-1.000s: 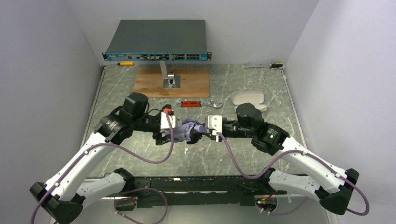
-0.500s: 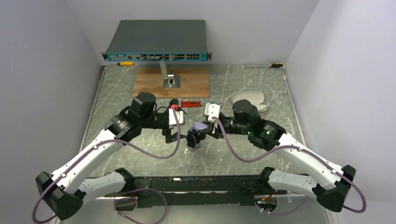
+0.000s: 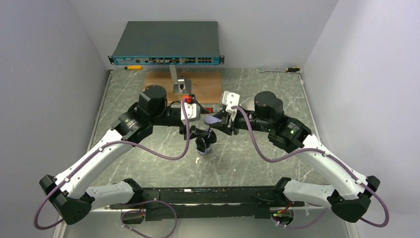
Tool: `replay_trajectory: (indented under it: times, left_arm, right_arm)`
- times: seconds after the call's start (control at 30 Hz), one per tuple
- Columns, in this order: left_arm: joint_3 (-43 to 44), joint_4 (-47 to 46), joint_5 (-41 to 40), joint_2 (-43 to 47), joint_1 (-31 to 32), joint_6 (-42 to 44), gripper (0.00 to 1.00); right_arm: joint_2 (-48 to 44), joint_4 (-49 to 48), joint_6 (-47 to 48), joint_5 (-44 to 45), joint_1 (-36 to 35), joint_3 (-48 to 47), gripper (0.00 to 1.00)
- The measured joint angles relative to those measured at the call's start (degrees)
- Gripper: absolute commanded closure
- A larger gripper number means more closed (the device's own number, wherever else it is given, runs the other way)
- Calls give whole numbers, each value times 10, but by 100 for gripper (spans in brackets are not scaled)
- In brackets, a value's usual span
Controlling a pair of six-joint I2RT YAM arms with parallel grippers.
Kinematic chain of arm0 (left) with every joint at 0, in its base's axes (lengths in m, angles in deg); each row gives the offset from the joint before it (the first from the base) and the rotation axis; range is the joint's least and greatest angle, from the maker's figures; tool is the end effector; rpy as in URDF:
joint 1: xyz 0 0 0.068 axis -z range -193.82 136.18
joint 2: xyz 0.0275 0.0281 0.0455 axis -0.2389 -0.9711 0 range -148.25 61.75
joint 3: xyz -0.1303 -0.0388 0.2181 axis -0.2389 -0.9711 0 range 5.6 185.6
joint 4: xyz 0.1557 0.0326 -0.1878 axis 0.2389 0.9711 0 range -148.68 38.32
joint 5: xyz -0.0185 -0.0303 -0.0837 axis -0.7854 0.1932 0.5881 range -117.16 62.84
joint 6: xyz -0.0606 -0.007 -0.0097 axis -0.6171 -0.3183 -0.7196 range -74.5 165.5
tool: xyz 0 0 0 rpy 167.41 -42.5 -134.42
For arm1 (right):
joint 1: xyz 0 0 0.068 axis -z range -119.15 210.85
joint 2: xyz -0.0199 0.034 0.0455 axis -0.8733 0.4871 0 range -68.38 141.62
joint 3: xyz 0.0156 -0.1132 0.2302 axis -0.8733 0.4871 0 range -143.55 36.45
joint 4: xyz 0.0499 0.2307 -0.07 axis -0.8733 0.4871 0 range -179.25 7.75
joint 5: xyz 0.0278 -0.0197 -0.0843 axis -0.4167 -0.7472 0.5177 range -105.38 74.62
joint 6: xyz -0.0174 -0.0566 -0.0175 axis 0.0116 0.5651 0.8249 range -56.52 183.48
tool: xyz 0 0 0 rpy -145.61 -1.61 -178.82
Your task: Open the umbrella
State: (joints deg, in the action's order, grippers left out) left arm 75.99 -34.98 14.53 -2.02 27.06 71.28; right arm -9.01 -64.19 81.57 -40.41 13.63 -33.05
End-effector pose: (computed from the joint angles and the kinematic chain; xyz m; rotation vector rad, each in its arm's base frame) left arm 0.1571 -0.1769 0.3896 1.4180 1.2308 -0.8578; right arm 0.1353 0.1754 0.3959 -1.2611 1.3845 0.7534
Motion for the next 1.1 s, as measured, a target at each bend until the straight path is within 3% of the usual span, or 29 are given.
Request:
replay_trajectory:
  times: [0.23,0.37,0.4,0.47,0.5,0.53,0.57,0.6,0.7,0.93,1.1]
  left_arm:
    - [-1,-15,3,-2,4,-31,65]
    - [-1,-10,1,-1,4,-30,94]
    - [-1,-9,-1,0,5,-27,100]
    - [-1,-5,-4,2,5,-28,100]
    - [-1,-3,-5,4,5,-26,100]
    - [-1,-3,-8,5,5,-25,100]
    - [-2,-4,-10,6,5,-25,100]
    - [-3,-5,-13,9,5,-23,100]
    - [-12,-7,-11,19,-4,-26,100]
    - [-12,-31,12,23,-65,-93,100]
    - [18,-66,35,10,-99,-175,100]
  right_arm:
    - [10,2,1,-13,0,-13,100]
    - [9,5,9,-20,2,-14,100]
    - [9,6,10,-22,2,-14,94]
    - [9,7,10,-23,3,-14,78]
    - [9,8,10,-23,3,-14,63]
    - [9,7,10,-22,3,-14,37]
    - [9,6,9,-23,3,-14,20]
    - [8,3,-1,-23,3,-14,11]
    - [-4,-9,-16,-14,6,-13,5]
    - [-83,-67,-72,-12,100,90,4]
    - [-63,-125,-123,-39,113,150,3]
